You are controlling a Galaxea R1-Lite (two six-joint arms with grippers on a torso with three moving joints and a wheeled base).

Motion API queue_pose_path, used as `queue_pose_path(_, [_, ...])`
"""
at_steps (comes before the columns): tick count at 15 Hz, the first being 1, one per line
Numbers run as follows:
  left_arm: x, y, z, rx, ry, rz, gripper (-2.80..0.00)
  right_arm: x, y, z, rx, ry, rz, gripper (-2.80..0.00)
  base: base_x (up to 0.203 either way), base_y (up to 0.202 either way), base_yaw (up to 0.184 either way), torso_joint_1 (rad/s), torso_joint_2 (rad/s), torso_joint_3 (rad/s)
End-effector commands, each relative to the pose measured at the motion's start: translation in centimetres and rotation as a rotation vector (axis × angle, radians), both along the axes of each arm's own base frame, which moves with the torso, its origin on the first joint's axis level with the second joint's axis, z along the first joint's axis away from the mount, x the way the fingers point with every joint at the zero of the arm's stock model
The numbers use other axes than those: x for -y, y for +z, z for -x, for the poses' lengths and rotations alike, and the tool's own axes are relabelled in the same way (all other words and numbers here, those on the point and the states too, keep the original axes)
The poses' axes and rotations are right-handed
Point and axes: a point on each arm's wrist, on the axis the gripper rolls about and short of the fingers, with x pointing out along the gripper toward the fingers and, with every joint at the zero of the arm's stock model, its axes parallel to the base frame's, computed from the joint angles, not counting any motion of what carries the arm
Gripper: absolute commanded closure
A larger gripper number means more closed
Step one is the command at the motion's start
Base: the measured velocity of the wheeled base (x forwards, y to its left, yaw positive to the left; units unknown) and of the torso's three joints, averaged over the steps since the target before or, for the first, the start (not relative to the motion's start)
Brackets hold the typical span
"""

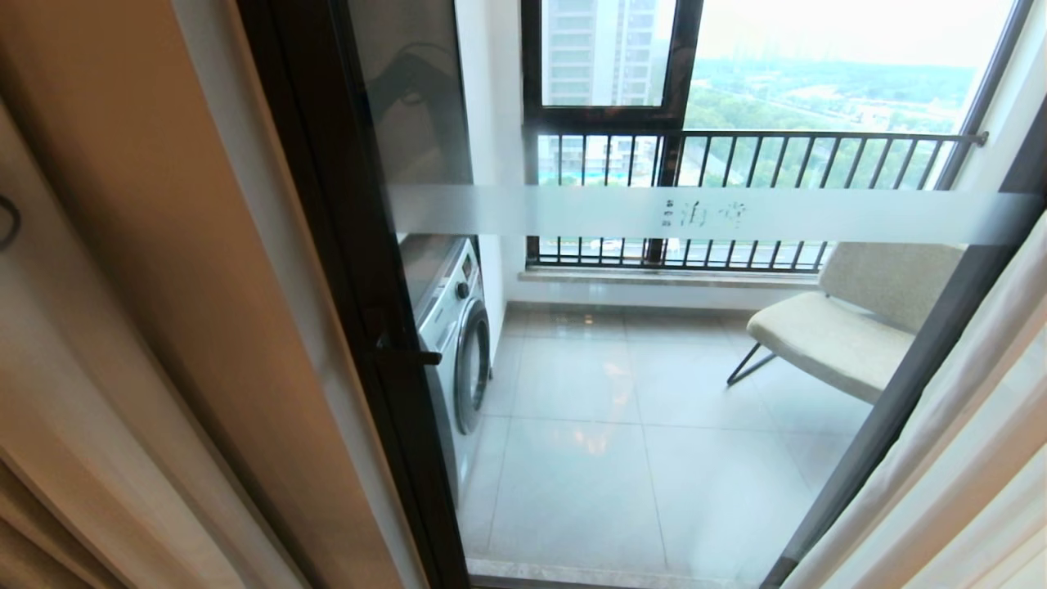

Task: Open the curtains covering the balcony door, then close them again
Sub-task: Close the inner curtains on both sides

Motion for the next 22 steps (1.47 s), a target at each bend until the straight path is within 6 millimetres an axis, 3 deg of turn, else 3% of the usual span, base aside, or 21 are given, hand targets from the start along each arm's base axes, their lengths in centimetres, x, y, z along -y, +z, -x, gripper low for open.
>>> queue_pose_path(1, [0.0,-0.2,-0.2,-0.002,-0.007,0.001,0.0,0.0,0.0,0.0,-0.001,0.0,0.0,0.0,0.0,0.0,0.0,0.0,0.0,0.0])
queue_pose_path(13, [0.7,0.6,0.4,0.014,-0.024,-0.012,0.0,0.0,0.0,0.0,-0.002,0.0,0.001,0.0,0.0,0.0,0.0,0.0,0.0,0.0])
queue_pose_path(22, [3.5,3.1,3.8,0.073,-0.148,-0.048,0.0,0.0,0.0,0.0,-0.002,0.0,0.0,0.0,0.0,0.0,0.0,0.0,0.0,0.0])
